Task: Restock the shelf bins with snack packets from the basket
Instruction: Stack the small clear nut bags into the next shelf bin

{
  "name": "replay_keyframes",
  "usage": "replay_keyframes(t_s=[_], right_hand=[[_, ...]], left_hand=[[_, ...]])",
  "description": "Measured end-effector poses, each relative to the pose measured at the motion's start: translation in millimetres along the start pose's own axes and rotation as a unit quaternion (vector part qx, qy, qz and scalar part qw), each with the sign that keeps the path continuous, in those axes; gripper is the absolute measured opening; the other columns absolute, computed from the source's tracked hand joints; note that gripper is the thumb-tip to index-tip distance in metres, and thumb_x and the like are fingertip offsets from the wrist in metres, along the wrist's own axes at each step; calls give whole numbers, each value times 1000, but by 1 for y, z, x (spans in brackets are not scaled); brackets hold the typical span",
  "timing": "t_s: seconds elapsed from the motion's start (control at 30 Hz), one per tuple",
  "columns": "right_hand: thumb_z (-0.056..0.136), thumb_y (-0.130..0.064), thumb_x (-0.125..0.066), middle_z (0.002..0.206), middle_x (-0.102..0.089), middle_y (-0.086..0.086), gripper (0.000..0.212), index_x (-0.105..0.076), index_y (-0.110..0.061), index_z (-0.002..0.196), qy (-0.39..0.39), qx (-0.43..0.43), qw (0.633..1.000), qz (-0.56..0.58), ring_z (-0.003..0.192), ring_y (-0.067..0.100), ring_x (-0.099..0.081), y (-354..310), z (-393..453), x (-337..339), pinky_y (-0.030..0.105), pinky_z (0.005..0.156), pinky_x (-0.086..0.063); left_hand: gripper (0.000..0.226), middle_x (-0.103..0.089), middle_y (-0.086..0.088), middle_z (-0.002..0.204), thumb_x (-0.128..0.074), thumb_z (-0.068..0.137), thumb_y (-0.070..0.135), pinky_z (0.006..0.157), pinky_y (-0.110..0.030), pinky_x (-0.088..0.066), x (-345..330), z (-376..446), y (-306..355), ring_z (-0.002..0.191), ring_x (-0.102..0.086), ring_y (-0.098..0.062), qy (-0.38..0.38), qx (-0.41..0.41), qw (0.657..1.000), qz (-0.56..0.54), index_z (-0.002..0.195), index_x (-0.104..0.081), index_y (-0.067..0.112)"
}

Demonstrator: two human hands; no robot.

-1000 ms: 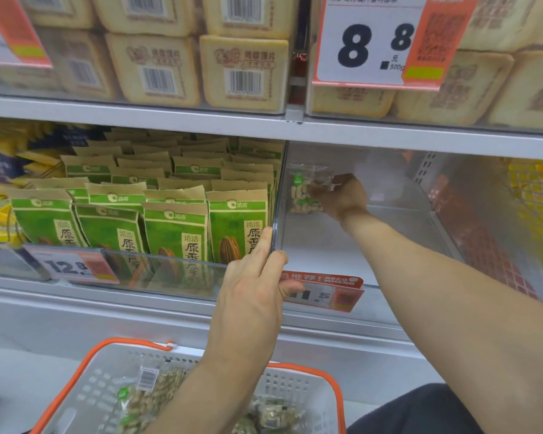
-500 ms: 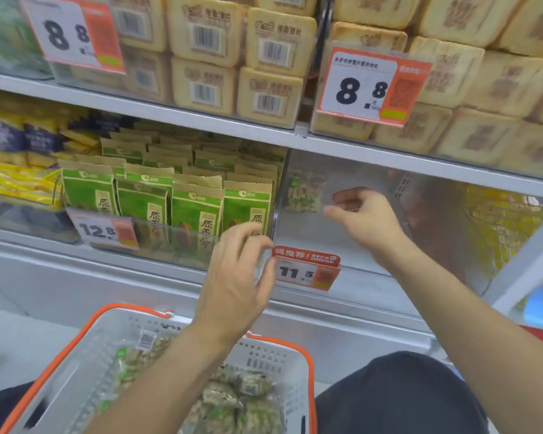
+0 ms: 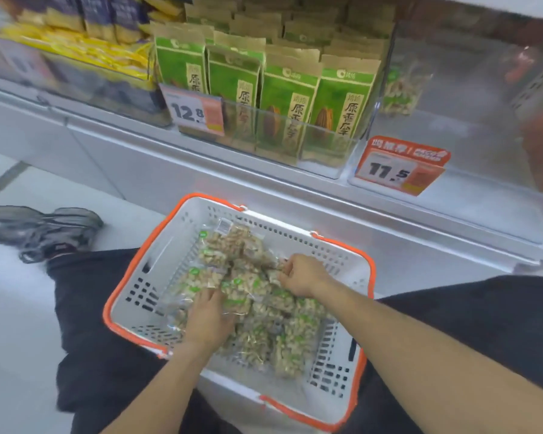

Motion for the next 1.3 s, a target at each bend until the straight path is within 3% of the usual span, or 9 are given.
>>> replay_keyframes(t_s=[0.13, 0.4, 0.5, 0.57, 0.63, 0.7, 0.8, 1.0, 1.3], right_hand=[[89, -42, -68, 154, -35, 11, 78, -32, -16, 153, 32, -25, 999, -5, 138, 32, -38, 36, 21, -63, 38, 110, -39], [80, -47, -74, 150, -30, 11, 96, -20, -20, 154, 20, -42, 998, -41, 140, 35, -24, 37, 41, -70, 46, 115, -32], [78, -34, -79, 143, -25, 11, 88, -31, -19, 150, -4, -46, 999, -22, 138, 32, -25, 35, 42, -78, 45, 114, -32], [79, -29, -80, 138, -28, 10, 71, -43, -21, 139, 7, -47, 999, 12, 131, 31, -34, 35, 43, -76, 42, 112, -34], [83, -24, -77, 134, -34, 8, 49, -49, -20, 124, 16, -30, 999, 42, 118, 27, -46, 35, 44, -75, 35, 105, -40], [88, -20, -71, 128, -45, 8, 30, -49, -22, 108, 29, -6, 997, 72, 102, 19, -52, 34, 43, -72, 27, 89, -42], [91, -24, -70, 117, -55, 0, 19, -52, -26, 94, 53, 13, 993, 108, 100, 15, -54, 31, 39, -63, 27, 84, -40], [86, -34, -74, 118, -56, -11, 19, -55, -36, 86, 57, 84, 982, 159, 114, 15, -55, -2, 12, -65, 41, 106, -45], [83, -35, -77, 131, -49, -27, 18, -63, -38, 93, 146, 236, 933, 229, 132, 6, -46, -77, -40, -9, 48, 116, -35]], left_hand=[[51, -50, -1, 127, -67, 88, 37, 104, -35, -38, 6, 0, -2, 124, -43, -22, -2, 2, 999, -36, 132, -54, 15], [70, -48, -6, 140, -63, 91, 45, 110, -43, -36, 5, 27, 8, 134, -38, -26, -37, 44, 995, -83, 150, -34, 21], [66, -58, -16, 131, -61, 90, 51, 109, -45, -39, -8, 37, 8, 131, -45, -33, -57, 114, 983, -129, 142, -44, 15], [47, -70, -17, 102, -60, 92, 51, 92, -40, -51, -9, 41, 7, 98, -66, -28, -48, 155, 973, -167, 122, -59, 16], [48, -60, 1, 68, -63, 94, 41, 71, -27, -50, -6, 40, 10, 59, -57, -9, -32, 185, 957, -221, 122, -60, 3], [32, -49, 6, 64, -67, 93, 30, 60, -26, -49, -7, 37, 11, 51, -45, -7, -14, 201, 944, -263, 110, -59, 4], [25, -46, 2, 72, -68, 91, 21, 71, -40, -56, -9, 30, 11, 57, -46, -13, -1, 207, 913, -352, 91, -49, 5], [25, -68, -10, 106, -73, 88, 28, 82, -56, -58, 5, 10, -13, 88, -67, -33, 50, 243, 824, -509, 105, -60, 15], [41, -73, -3, 113, -56, 95, 43, 96, -46, -52, 83, -15, 20, 104, -69, -20, -12, 119, 695, -708, 127, -62, 17]])
Point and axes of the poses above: each hand's wrist, its own z-axis towards the middle knuckle, its own x-axis out of the back of the hand, y = z × x, the point moved 8 cm from there along z, towards the middle knuckle
